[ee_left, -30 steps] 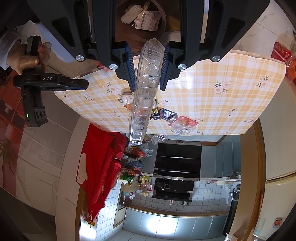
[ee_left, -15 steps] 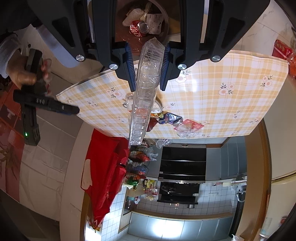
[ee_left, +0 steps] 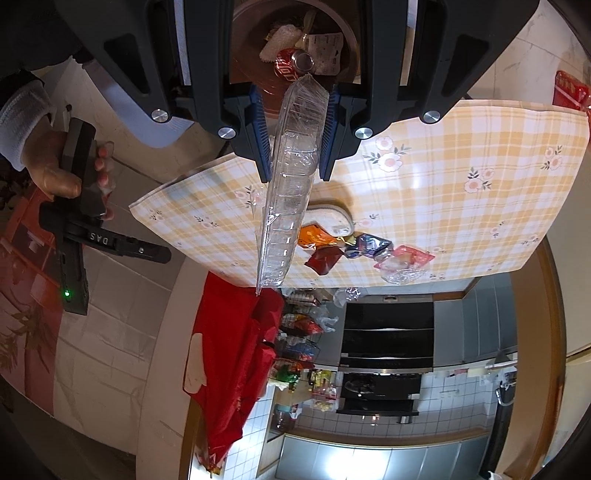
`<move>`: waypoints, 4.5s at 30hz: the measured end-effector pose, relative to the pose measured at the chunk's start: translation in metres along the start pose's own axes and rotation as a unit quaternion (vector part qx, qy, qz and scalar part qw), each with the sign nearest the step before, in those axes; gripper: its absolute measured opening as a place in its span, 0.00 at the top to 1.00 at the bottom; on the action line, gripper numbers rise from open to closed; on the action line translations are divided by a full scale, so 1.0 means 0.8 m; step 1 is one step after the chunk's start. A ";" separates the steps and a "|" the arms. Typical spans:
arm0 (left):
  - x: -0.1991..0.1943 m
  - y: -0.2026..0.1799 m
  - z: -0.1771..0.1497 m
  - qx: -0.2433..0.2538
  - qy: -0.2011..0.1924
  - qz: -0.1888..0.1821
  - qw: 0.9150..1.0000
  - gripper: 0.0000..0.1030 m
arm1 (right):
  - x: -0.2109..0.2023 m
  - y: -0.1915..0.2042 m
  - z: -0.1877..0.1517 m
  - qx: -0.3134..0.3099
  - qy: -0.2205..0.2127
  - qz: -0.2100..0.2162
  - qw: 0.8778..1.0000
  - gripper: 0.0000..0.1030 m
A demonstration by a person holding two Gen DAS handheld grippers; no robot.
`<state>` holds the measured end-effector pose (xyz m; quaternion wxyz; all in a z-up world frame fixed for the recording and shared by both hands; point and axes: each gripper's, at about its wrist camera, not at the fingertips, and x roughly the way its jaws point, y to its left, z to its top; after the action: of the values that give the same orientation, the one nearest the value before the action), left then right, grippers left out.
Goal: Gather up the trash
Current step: 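Lower the clear plastic container into the bin and open the left gripper, then reach both grippers toward the white foam sleeve and orange snack bag, then grasp the white foam sleeve with the left gripper while the right grasps the orange bag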
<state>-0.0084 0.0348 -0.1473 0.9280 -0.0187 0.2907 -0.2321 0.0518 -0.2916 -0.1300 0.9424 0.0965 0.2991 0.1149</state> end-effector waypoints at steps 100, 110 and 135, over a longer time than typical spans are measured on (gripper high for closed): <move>0.345 0.133 0.052 -0.148 0.118 -0.032 0.981 0.44 | 0.426 -0.046 0.051 0.048 0.207 0.137 0.968 0.47; 0.369 0.152 0.035 -0.201 0.141 -0.022 0.969 0.44 | 0.395 -0.047 0.039 0.054 0.191 0.152 0.968 0.57; 0.276 0.132 0.068 -0.183 0.095 -0.047 0.977 0.82 | 0.290 -0.031 0.077 0.095 0.109 0.170 0.975 0.66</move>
<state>0.2254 0.0257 -0.2370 0.8652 -0.1797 0.4135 -0.2195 0.2766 -0.2588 -0.2123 0.8570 0.2220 0.3892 0.2546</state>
